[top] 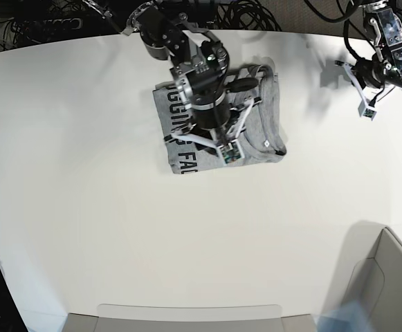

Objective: Fold the T-shirt properly
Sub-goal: 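Grasp the folded bundle with both grippers and lift it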

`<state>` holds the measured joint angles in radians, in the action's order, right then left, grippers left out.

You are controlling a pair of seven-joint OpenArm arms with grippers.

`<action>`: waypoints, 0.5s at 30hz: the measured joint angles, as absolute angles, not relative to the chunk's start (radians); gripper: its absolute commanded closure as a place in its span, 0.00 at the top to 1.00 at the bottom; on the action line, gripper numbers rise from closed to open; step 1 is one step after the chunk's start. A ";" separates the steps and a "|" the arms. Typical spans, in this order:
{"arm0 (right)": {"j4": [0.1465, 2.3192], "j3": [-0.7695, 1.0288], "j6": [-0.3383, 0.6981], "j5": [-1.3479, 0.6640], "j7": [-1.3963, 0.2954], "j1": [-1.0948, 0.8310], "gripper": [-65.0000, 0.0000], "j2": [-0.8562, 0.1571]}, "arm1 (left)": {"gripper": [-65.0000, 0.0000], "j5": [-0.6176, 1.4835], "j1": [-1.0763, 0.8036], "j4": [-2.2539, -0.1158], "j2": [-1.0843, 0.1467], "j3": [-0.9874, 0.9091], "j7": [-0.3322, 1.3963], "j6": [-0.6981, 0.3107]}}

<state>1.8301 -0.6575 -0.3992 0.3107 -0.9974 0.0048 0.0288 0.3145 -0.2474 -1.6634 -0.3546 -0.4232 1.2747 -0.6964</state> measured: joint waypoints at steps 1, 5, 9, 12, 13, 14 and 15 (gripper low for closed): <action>1.837 -0.615 -0.399 0.310 -0.996 -0.001 0.10 0.020 | 0.00 0.315 -0.255 -1.697 -0.329 -0.423 1.238 -0.695; 1.845 -0.494 -0.350 0.242 -0.965 -0.005 0.01 -0.017 | 0.00 0.337 -0.263 -1.848 -0.245 -0.387 1.076 -0.697; 1.841 -0.361 -0.181 0.084 -0.960 -0.009 0.01 -0.049 | 0.00 0.332 -0.264 -1.921 -0.210 -0.294 0.998 -0.701; 1.837 -0.239 -0.080 0.000 -0.955 -0.005 0.00 -0.046 | 0.00 0.315 -0.279 -1.925 -0.178 -0.231 0.944 -0.697; 1.830 -0.205 -0.047 -0.013 -0.953 -0.003 0.00 -0.047 | 0.00 0.315 -0.283 -1.925 -0.174 -0.198 0.913 -0.697; 1.824 -0.170 0.013 -0.028 -0.956 -0.003 0.00 -0.055 | 0.00 0.318 -0.285 -1.925 -0.170 -0.165 0.883 -0.697; 1.818 -0.154 0.036 -0.025 -0.957 -0.003 0.00 -0.058 | 0.00 0.318 -0.294 -1.927 -0.170 -0.142 0.856 -0.698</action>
<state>1.8179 -0.1543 0.0364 -0.0246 -0.9569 -0.0029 -0.0578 0.3176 -0.2939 -1.9270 -0.1696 -0.1417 0.8558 -0.6979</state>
